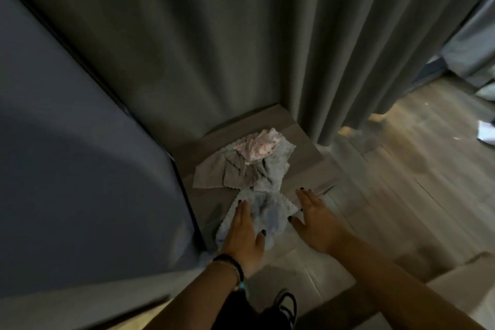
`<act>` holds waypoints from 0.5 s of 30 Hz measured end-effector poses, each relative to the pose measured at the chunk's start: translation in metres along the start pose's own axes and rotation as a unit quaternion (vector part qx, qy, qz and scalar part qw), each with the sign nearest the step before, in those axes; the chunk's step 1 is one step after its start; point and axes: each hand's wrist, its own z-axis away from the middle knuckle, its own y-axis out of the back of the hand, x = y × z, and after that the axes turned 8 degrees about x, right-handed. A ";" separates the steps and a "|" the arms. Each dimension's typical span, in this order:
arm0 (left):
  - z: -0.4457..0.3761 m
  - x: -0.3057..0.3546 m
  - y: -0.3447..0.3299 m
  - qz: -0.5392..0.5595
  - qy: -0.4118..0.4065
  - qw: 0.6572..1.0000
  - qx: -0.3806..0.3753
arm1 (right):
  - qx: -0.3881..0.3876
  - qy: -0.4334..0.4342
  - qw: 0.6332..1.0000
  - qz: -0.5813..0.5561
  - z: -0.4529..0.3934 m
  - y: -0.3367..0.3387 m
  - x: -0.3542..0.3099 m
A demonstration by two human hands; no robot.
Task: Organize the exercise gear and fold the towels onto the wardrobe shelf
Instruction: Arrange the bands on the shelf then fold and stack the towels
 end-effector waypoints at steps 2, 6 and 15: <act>-0.016 -0.004 -0.010 -0.005 0.026 1.000 -0.002 | -0.012 0.001 1.000 -0.014 -0.015 -0.004 0.010; -0.055 -0.022 -0.036 -0.041 0.085 0.995 -0.019 | -0.036 -0.013 0.998 -0.044 -0.045 -0.023 0.028; -0.113 -0.066 -0.117 -0.206 0.160 0.965 0.021 | -0.070 -0.039 0.993 -0.084 -0.084 -0.083 0.058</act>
